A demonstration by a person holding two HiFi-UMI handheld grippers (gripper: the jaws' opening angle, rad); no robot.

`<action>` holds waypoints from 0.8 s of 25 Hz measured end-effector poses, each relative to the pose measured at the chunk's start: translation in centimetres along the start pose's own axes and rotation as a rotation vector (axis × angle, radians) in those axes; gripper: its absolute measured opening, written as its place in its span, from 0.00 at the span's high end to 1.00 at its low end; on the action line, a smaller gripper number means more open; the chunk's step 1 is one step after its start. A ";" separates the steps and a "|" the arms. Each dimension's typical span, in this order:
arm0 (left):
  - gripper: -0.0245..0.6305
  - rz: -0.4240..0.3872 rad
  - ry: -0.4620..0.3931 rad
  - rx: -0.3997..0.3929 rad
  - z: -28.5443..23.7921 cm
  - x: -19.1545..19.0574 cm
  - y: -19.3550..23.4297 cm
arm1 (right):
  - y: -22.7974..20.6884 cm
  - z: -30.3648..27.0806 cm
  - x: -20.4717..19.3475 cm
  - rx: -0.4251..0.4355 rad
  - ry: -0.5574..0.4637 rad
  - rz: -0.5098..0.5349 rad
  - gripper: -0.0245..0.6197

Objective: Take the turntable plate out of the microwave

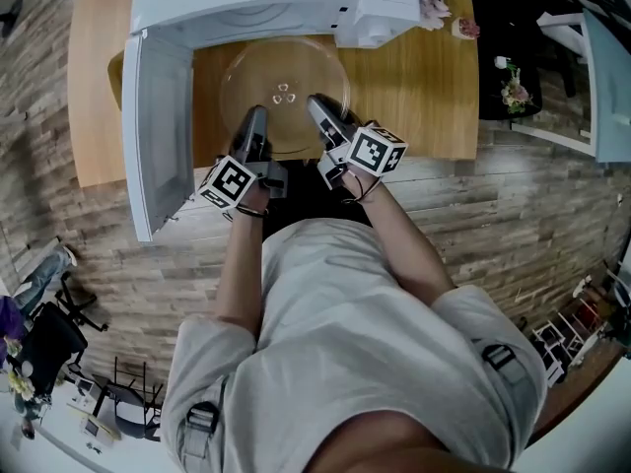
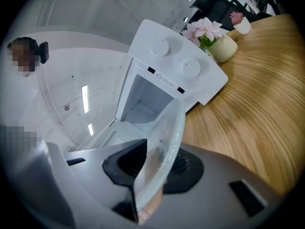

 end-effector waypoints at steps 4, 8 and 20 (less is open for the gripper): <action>0.79 0.011 -0.013 -0.044 0.5 0.4 -1.9 | 1.4 0.9 1.0 0.033 -0.034 0.017 0.80; 0.79 -0.006 -0.017 -0.075 0.9 1.1 -3.7 | 2.9 1.7 1.9 0.062 -0.065 0.026 0.80; 0.79 -0.017 0.009 -0.138 1.8 2.5 -6.6 | 6.0 3.9 2.8 0.066 -0.138 0.061 0.80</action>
Point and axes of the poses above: the fingertips, and each gripper's own axes: z backward along the fingers, y to its left, x out of its top, the point moved 10 cm from there along z, backward along the fingers, and after that the axes turned 15 degrees about -y, right-handed, at the moved point
